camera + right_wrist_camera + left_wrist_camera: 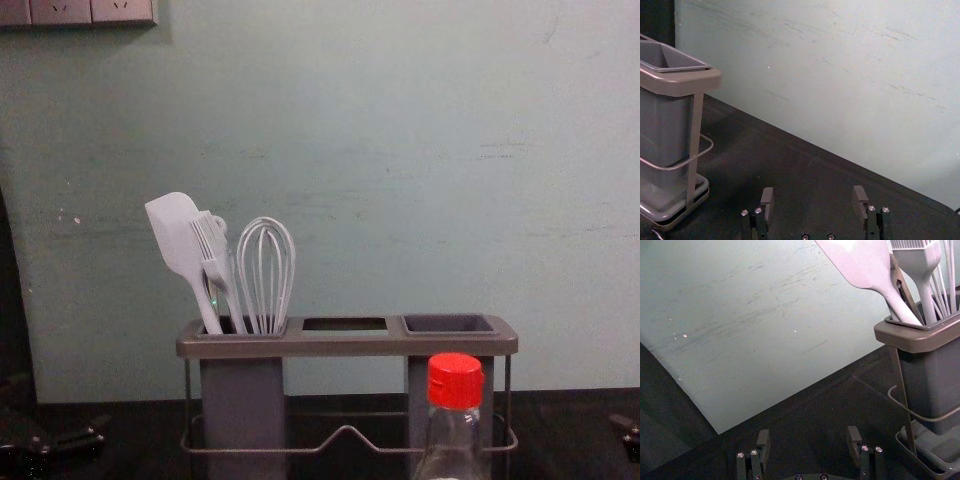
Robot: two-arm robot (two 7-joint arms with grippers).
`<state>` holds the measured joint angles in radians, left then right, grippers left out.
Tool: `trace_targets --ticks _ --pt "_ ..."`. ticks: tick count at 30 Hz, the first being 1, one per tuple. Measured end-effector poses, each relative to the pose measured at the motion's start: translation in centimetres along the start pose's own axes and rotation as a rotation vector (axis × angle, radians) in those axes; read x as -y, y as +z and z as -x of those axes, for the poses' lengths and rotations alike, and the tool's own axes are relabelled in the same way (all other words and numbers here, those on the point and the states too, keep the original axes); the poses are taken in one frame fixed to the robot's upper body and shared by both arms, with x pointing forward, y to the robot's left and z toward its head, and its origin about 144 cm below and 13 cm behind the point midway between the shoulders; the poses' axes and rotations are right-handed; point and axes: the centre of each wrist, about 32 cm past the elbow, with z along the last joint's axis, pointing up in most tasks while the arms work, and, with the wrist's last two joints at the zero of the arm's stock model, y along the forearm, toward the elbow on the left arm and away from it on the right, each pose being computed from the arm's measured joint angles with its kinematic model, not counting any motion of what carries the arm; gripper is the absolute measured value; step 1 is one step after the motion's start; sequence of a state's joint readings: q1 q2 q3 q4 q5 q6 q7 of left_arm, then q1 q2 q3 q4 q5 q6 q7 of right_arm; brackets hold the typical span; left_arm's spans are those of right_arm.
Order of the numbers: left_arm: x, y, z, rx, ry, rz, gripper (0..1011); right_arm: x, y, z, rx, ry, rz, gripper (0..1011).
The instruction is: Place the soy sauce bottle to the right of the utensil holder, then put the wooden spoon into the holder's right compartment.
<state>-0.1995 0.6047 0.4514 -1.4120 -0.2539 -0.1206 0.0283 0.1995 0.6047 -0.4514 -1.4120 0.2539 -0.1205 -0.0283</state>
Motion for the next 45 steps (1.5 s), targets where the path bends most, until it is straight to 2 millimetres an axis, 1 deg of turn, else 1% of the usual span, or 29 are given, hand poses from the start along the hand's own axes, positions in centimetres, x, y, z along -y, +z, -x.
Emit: trace_targets --ticks 45 --pt "0.00 0.00 0.00 0.000 0.000 0.000 1005 0.00 0.00 0.00 0.000 0.000 0.000 1004"
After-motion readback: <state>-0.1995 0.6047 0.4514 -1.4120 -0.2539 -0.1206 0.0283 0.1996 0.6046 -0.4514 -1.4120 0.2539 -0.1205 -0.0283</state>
